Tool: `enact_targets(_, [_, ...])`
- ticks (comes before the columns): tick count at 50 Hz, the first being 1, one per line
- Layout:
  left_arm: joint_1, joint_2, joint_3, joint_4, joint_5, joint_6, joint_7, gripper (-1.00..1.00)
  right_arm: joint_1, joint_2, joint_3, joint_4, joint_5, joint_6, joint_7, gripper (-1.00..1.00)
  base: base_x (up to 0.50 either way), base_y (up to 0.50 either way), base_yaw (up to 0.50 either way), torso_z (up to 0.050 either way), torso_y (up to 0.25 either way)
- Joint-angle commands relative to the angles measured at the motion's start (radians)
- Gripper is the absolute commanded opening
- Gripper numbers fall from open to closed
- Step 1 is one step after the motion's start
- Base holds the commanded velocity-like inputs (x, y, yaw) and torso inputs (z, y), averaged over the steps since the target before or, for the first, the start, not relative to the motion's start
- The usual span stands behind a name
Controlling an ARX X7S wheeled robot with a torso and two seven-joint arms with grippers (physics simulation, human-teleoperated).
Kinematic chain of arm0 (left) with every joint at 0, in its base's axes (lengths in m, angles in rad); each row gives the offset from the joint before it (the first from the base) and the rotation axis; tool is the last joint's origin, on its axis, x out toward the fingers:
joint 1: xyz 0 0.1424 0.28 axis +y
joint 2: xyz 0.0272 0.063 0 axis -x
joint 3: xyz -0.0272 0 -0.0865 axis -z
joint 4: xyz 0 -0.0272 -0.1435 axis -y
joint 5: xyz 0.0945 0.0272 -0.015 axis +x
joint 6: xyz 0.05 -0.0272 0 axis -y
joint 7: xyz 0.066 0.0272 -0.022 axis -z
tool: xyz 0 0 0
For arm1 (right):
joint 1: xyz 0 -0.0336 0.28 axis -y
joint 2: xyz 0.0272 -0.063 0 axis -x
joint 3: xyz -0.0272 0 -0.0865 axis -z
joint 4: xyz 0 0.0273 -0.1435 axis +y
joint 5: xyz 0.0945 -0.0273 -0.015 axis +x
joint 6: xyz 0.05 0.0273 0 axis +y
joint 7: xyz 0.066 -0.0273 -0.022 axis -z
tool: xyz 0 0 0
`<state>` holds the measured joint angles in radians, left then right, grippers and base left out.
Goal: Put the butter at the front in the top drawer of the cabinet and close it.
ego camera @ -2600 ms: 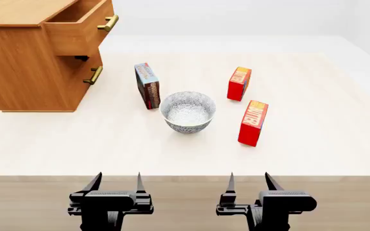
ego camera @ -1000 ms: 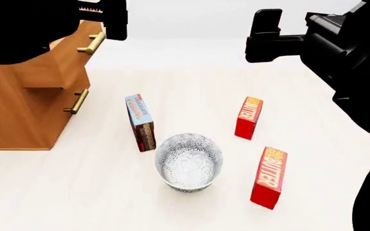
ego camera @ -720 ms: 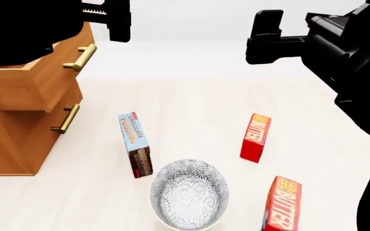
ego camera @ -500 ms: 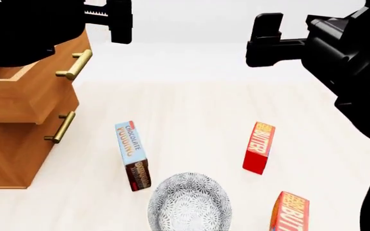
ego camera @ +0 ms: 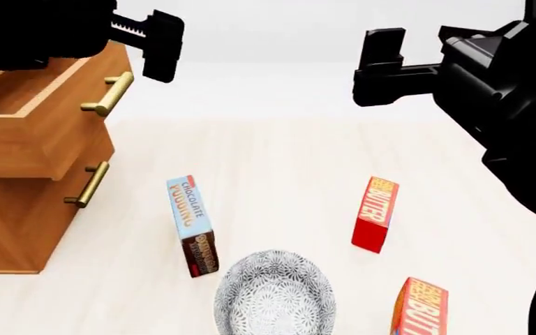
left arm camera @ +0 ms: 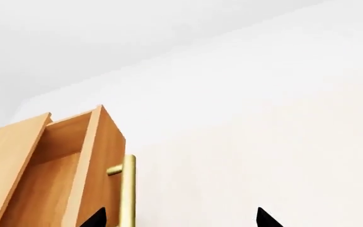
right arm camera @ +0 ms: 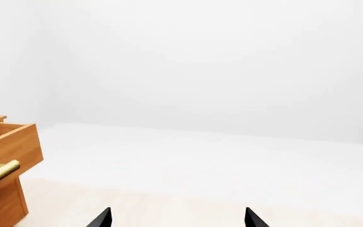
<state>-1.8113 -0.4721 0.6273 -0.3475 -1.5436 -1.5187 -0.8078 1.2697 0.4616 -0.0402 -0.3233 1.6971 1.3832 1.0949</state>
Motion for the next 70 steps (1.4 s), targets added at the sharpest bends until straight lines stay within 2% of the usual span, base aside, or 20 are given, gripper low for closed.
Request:
enact_targets(1, [-0.331,-0.003,0.359,-0.368,-0.119,-0.045,0.146,1.0,-0.022,0.01,0.001,-0.02,-0.024,-0.018,-0.048,1.0,0.0,0.0,0.0,0.0,0.0])
enact_targets(4, [-0.412,0.053,0.492,-0.518,-0.002,-0.039,0.354,1.0,-0.028,0.014,0.001,-0.018,-0.039,-0.023,-0.069,1.0,0.0,0.0,0.0,0.0,0.0])
enact_targets(8, [-0.495,0.164,0.703,-0.738,0.212,0.022,0.722,1.0,-0.027,0.024,0.002,-0.013,-0.056,-0.027,-0.097,1.0,0.0,0.0,0.0,0.0,0.0])
enact_targets(12, [-0.521,0.294,0.889,-0.959,0.403,0.085,1.089,1.0,-0.021,0.031,-0.003,-0.004,-0.077,-0.03,-0.121,1.0,0.0,0.0,0.0,0.0,0.0])
enact_targets(15, [-0.515,0.284,0.753,-0.961,0.548,0.047,1.094,1.0,-0.018,0.034,-0.008,-0.002,-0.083,-0.032,-0.128,1.0,0.0,0.0,0.0,0.0,0.0])
enact_targets(16, [-0.51,0.28,0.669,-0.961,0.631,0.032,1.092,1.0,-0.018,0.035,-0.009,-0.003,-0.083,-0.032,-0.129,1.0,0.0,0.0,0.0,0.0,0.0])
enact_targets(19, [-0.483,0.282,0.387,-0.961,0.968,-0.014,1.144,1.0,-0.022,0.038,-0.012,-0.007,-0.079,-0.034,-0.128,1.0,0.0,0.0,0.0,0.0,0.0])
enact_targets(22, [-0.455,0.29,0.18,-0.961,1.26,-0.038,1.231,1.0,-0.022,0.042,-0.014,-0.01,-0.068,-0.035,-0.12,1.0,0.0,0.0,0.0,0.0,0.0])
enact_targets(24, [-0.438,0.285,0.058,-0.961,1.38,-0.049,1.229,1.0,-0.022,0.045,-0.013,-0.014,-0.058,-0.036,-0.112,1.0,0.0,0.0,0.0,0.0,0.0])
enact_targets(27, [-0.419,0.279,-0.051,-0.961,1.469,-0.05,1.218,1.0,-0.023,0.05,-0.013,-0.018,-0.049,-0.039,-0.106,1.0,0.0,0.0,0.0,0.0,0.0])
enact_targets(30, [-0.404,0.275,-0.15,-0.961,1.51,-0.048,1.176,1.0,-0.027,0.05,-0.014,-0.021,-0.045,-0.043,-0.104,1.0,0.0,0.0,0.0,0.0,0.0])
enact_targets(38, [-0.364,0.265,-0.311,-0.961,1.54,-0.028,1.059,1.0,-0.05,0.054,-0.015,-0.033,-0.048,-0.056,-0.113,1.0,0.0,0.0,0.0,0.0,0.0])
enact_targets(48, [-0.315,0.272,-0.375,-0.961,1.542,0.006,0.994,1.0,-0.076,0.056,-0.025,-0.04,-0.074,-0.069,-0.139,1.0,0.0,0.0,0.0,0.0,0.0])
enact_targets(58, [-0.297,0.264,-0.468,-0.961,1.545,0.114,0.849,1.0,-0.093,0.052,-0.038,-0.037,-0.112,-0.085,-0.175,1.0,0.0,0.0,0.0,0.0,0.0])
enact_targets(63, [-0.301,0.265,-0.471,-0.961,1.548,0.168,0.812,1.0,-0.089,0.048,-0.048,-0.033,-0.118,-0.089,-0.18,1.0,0.0,0.0,0.0,0.0,0.0])
enact_targets(70, [-0.31,0.276,-0.424,-0.961,1.551,0.229,0.837,1.0,-0.087,0.047,-0.057,-0.033,-0.12,-0.094,-0.182,1.0,0.0,0.0,0.0,0.0,0.0])
